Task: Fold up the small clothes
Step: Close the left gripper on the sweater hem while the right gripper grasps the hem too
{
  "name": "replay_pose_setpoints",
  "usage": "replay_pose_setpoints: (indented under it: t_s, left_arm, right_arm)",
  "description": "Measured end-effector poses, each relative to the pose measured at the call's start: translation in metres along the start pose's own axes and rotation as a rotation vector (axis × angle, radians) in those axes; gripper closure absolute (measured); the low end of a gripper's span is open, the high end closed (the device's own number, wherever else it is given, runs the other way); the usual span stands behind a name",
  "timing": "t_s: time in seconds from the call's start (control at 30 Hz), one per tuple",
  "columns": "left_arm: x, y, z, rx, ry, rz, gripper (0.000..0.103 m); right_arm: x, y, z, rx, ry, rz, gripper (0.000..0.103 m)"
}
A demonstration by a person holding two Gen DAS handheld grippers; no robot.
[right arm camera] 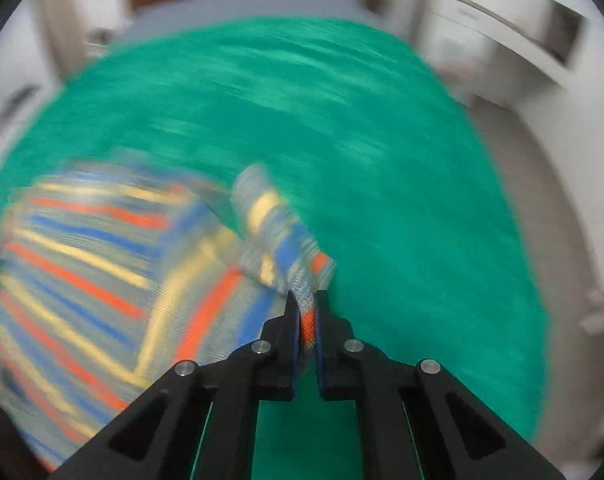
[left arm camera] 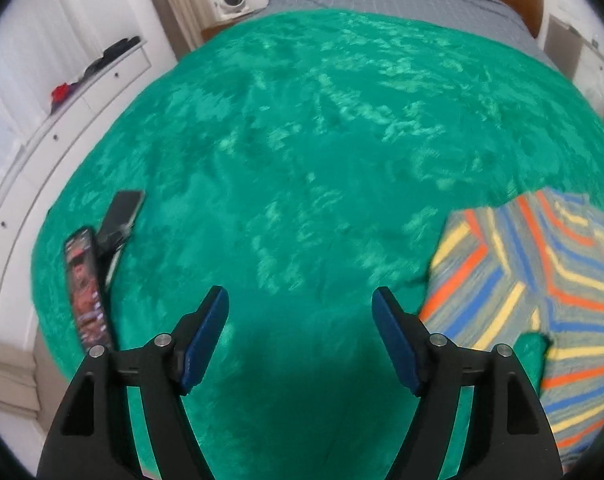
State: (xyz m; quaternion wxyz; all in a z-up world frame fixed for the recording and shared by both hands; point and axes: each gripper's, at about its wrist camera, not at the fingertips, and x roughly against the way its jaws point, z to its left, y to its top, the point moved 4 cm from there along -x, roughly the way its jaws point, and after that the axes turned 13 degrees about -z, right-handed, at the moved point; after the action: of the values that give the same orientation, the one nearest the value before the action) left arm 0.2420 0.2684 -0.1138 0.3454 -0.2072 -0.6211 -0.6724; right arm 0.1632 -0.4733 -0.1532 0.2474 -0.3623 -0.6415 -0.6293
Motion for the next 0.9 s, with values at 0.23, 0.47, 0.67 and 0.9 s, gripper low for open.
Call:
replay_pose_setpoints:
  t_s: [0.23, 0.47, 0.67, 0.9]
  left_arm:
    - [-0.027, 0.049, -0.140, -0.183, -0.384, -0.020, 0.009]
    - [-0.087, 0.065, -0.253, -0.355, -0.482, 0.102, 0.009]
    - [-0.093, 0.032, -0.282, -0.600, -0.463, 0.130, 0.009]
    - [-0.072, 0.029, -0.284, -0.538, -0.477, 0.071, 0.097]
  right_arm:
    - [0.008, 0.008, -0.017, -0.074, -0.026, -0.016, 0.043]
    - [-0.039, 0.087, 0.124, -0.042, 0.492, -0.056, 0.034]
    - [-0.093, 0.086, 0.177, 0.170, 0.497, 0.109, 0.036]
    - [-0.066, 0.075, 0.202, 0.379, 0.401, 0.059, 0.096]
